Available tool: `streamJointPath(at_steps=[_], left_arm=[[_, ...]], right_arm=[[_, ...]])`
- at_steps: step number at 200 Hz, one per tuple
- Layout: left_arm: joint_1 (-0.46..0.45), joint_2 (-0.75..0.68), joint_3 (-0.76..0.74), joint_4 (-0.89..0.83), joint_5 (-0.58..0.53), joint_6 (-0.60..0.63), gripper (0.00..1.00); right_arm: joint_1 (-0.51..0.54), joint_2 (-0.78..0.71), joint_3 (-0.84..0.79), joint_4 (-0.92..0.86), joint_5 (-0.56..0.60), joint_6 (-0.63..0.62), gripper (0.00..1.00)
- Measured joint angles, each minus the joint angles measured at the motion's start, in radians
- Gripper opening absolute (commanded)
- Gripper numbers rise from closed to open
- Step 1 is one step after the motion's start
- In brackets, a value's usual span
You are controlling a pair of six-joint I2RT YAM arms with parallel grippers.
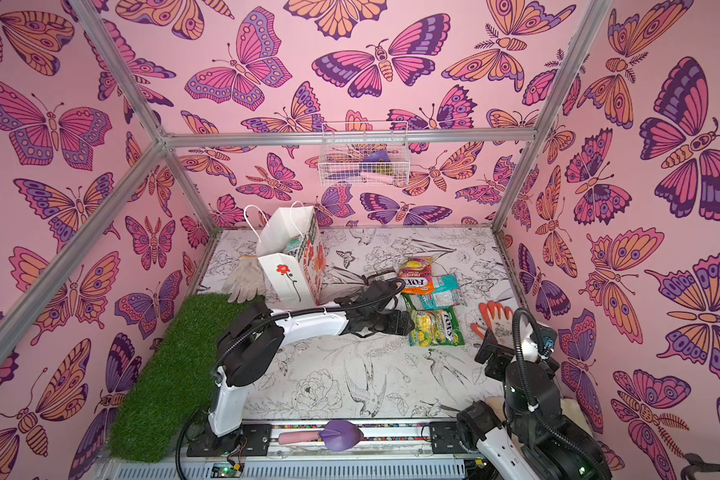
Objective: Place the snacks into the paper bag
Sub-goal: 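Lower the left gripper onto the green Fox's spring tea packet and close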
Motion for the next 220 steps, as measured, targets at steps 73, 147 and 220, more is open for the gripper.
streamJointPath(at_steps=[73, 147, 220], left_arm=[[-0.001, 0.081, 0.057, 0.019, 0.021, -0.014, 0.83], [-0.001, 0.116, 0.09, 0.034, 0.039, -0.027, 0.83], [-0.001, 0.151, 0.112, 0.092, 0.06, -0.053, 0.76]], right_arm=[[0.0, 0.017, 0.0, 0.004, 0.0, -0.006, 1.0], [0.0, 0.024, 0.0, 0.006, 0.0, -0.006, 1.0], [0.0, 0.024, -0.001, 0.011, 0.0, -0.006, 1.0]])
